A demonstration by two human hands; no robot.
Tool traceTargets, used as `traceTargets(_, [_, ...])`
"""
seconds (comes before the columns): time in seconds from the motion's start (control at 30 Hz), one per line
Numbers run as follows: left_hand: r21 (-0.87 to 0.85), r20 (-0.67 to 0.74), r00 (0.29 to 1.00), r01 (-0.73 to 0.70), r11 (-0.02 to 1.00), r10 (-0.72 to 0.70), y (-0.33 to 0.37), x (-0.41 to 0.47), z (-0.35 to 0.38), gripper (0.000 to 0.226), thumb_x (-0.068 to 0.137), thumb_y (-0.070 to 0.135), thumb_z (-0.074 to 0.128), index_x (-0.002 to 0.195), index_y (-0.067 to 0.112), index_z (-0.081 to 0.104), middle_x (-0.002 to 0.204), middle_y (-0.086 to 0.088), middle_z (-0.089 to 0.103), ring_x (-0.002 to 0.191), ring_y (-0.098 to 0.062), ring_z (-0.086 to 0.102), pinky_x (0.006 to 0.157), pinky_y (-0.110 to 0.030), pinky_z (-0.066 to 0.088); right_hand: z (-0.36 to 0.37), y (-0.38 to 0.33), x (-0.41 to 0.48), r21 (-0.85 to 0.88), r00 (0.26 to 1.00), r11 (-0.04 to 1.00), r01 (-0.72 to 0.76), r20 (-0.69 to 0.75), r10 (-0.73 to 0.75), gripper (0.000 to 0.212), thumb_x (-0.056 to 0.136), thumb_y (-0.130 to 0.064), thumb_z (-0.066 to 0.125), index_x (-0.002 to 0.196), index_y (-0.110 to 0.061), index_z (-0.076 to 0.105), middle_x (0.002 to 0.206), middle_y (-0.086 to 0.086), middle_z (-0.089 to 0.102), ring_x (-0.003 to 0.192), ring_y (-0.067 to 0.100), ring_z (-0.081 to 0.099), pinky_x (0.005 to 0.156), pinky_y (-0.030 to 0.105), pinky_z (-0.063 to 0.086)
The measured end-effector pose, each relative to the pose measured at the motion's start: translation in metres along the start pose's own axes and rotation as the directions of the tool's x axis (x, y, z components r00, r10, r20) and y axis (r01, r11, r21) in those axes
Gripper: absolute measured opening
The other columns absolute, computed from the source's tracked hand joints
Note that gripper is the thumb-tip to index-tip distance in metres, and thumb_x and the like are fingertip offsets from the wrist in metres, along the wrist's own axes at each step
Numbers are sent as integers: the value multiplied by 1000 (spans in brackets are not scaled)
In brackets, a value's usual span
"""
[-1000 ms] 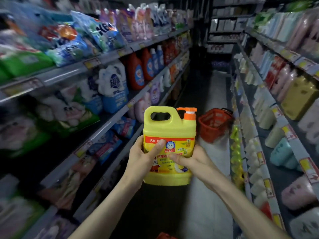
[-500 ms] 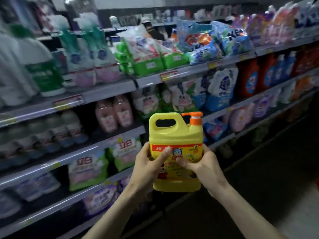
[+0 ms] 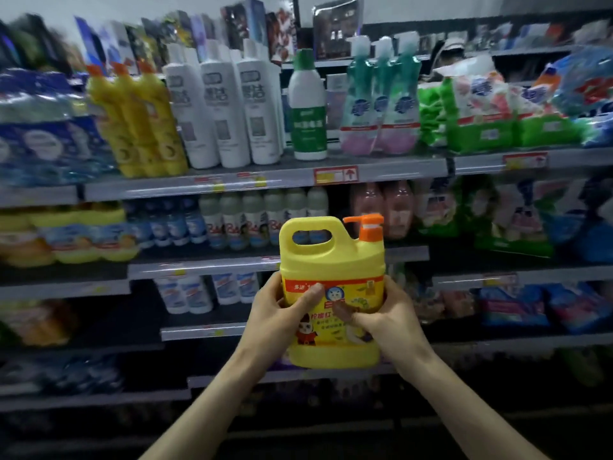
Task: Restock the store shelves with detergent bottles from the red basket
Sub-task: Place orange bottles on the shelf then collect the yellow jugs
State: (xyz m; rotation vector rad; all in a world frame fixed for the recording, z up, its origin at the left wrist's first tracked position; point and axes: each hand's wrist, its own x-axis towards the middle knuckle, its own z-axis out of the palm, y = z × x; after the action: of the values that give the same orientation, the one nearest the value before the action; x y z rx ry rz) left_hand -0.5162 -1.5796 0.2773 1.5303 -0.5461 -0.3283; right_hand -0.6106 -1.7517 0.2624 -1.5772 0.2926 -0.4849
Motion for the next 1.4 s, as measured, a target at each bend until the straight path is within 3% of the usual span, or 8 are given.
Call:
traceTargets(0.17, [-2, -104, 995, -13, 1000, 12, 7, -25, -86, 45, 86, 32, 79, 128, 20, 65, 115, 1, 80, 104, -15, 78, 81, -31, 65, 88, -6, 2, 17, 992, 1000, 5, 125, -8, 66, 69, -26, 94, 128, -18, 66, 116, -1, 80, 105, 19, 78, 92, 51, 64])
traceTargets(0.37, [10, -217, 976, -23, 1000, 25, 11, -46, -173, 39, 90, 24, 78, 126, 19, 66, 114, 1, 80, 104, -15, 78, 80, -29, 64, 176, -12, 10, 47, 964, 998, 40, 261, -51, 63, 68, -25, 92, 125, -18, 67, 114, -1, 81, 105, 20, 79, 87, 44, 65])
traceTargets(0.73, [46, -419, 907, -26, 999, 43, 9, -25, -256, 43, 89, 25, 77, 129, 14, 65, 114, 3, 81, 105, -13, 78, 79, -24, 62, 268, -11, 92, 4, 859, 993, 120, 501, -106, 71, 69, -35, 97, 130, -21, 63, 119, -2, 79, 109, 19, 77, 94, 52, 62])
traceTargets(0.97, [103, -577, 813, -28, 994, 83, 24, -2, -299, 34, 95, 17, 74, 127, 14, 66, 111, 7, 81, 102, -9, 77, 77, -20, 61, 332, -22, 156, 17, 750, 972, 233, 633, -191, 82, 61, -55, 99, 128, -28, 62, 118, -5, 77, 108, 15, 76, 92, 47, 63])
traceTargets(1.07, [128, -643, 759, -32, 991, 108, 24, 1, -321, 41, 91, 24, 76, 130, 15, 65, 115, 4, 80, 105, -11, 77, 80, -22, 61, 365, -22, 177, 32, 693, 969, 245, 693, -198, 73, 67, -43, 100, 127, -29, 62, 117, -5, 78, 107, 14, 76, 92, 47, 63])
traceTargets(1.3, [137, -786, 611, 22, 990, 96, 11, -18, -390, 52, 84, 42, 77, 131, 23, 64, 118, 8, 79, 109, -11, 75, 91, -31, 62, 465, -17, 183, 67, 582, 964, 258, 786, -210, 72, 68, -40, 100, 127, -26, 62, 114, -6, 78, 105, 12, 76, 89, 44, 65])
traceTargets(1.4, [144, -830, 546, 19, 989, 111, 4, -33, -430, 51, 84, 42, 77, 131, 30, 61, 115, 15, 78, 107, -5, 75, 84, -26, 62, 514, -15, 175, 77, 539, 958, 277, 813, -221, 75, 67, -44, 98, 130, -25, 60, 116, -8, 77, 106, 10, 75, 92, 42, 64])
